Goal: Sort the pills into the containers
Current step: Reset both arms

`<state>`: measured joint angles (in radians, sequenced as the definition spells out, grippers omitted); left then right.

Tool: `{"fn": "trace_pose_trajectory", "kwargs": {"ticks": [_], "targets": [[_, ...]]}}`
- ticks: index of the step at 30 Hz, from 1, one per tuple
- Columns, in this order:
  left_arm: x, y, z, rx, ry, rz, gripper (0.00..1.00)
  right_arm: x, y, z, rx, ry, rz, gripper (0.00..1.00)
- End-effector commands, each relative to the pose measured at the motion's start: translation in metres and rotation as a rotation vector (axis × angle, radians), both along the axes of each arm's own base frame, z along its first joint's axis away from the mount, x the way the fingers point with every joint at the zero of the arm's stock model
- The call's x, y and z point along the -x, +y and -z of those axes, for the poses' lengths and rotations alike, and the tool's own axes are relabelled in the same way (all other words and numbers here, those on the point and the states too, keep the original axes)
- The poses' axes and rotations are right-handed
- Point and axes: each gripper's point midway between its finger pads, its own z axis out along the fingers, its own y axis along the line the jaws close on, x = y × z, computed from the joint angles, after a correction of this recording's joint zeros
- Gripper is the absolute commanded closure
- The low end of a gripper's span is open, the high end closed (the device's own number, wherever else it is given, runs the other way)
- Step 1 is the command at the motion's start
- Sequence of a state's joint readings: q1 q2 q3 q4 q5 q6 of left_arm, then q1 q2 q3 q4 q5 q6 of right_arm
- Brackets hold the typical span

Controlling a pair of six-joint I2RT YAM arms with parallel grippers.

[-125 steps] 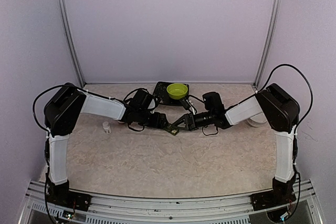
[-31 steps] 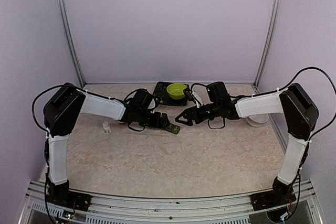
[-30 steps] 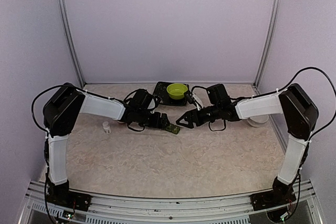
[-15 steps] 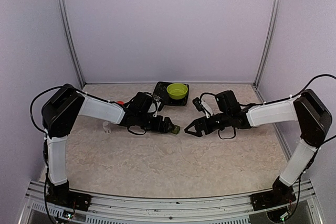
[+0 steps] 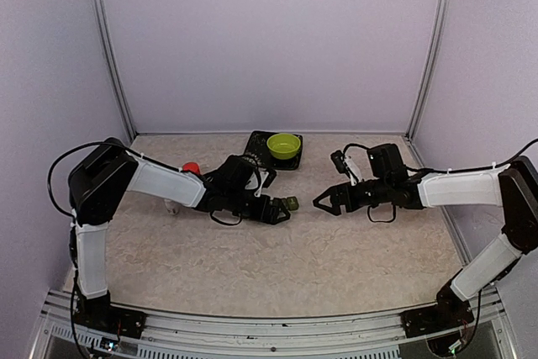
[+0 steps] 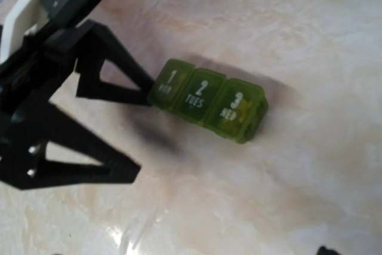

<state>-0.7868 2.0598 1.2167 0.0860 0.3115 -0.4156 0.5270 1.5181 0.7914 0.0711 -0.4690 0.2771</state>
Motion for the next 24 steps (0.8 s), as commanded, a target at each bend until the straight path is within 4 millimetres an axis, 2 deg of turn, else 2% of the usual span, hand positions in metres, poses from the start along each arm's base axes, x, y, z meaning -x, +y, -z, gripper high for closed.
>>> {"fn": "trace_pose_trajectory", "kwargs": {"ticks": [1, 2, 4, 8, 11, 15, 18, 24], "targets": [[0.013, 0.008, 0.011, -0.043, 0.033, -0.007, 0.08, 0.003, -0.013, -0.002, 0.007, -0.005, 0.023, 0.06], [0.011, 0.011, 0.009, -0.048, 0.023, -0.018, 0.07, 0.004, -0.013, -0.004, 0.006, -0.011, 0.020, 0.01], [0.006, 0.019, 0.002, -0.054, 0.003, -0.040, 0.05, 0.005, -0.016, -0.005, 0.011, -0.019, 0.020, 0.00], [-0.003, 0.037, -0.031, -0.044, -0.079, -0.091, 0.01, 0.009, -0.023, -0.013, 0.024, -0.057, 0.029, 0.00], [0.001, 0.048, -0.065, -0.027, -0.152, -0.114, 0.01, 0.011, -0.031, -0.024, 0.035, -0.115, 0.056, 0.00], [0.012, 0.067, -0.121, 0.035, -0.287, -0.161, 0.01, 0.007, -0.056, -0.047, 0.064, -0.218, 0.184, 0.00], [0.018, 0.093, -0.154, 0.060, -0.364, -0.236, 0.01, 0.007, -0.077, -0.065, 0.089, -0.284, 0.280, 0.00], [0.023, 0.147, -0.195, 0.030, -0.476, -0.409, 0.01, 0.008, -0.126, -0.100, 0.168, -0.415, 0.494, 0.00]]}}
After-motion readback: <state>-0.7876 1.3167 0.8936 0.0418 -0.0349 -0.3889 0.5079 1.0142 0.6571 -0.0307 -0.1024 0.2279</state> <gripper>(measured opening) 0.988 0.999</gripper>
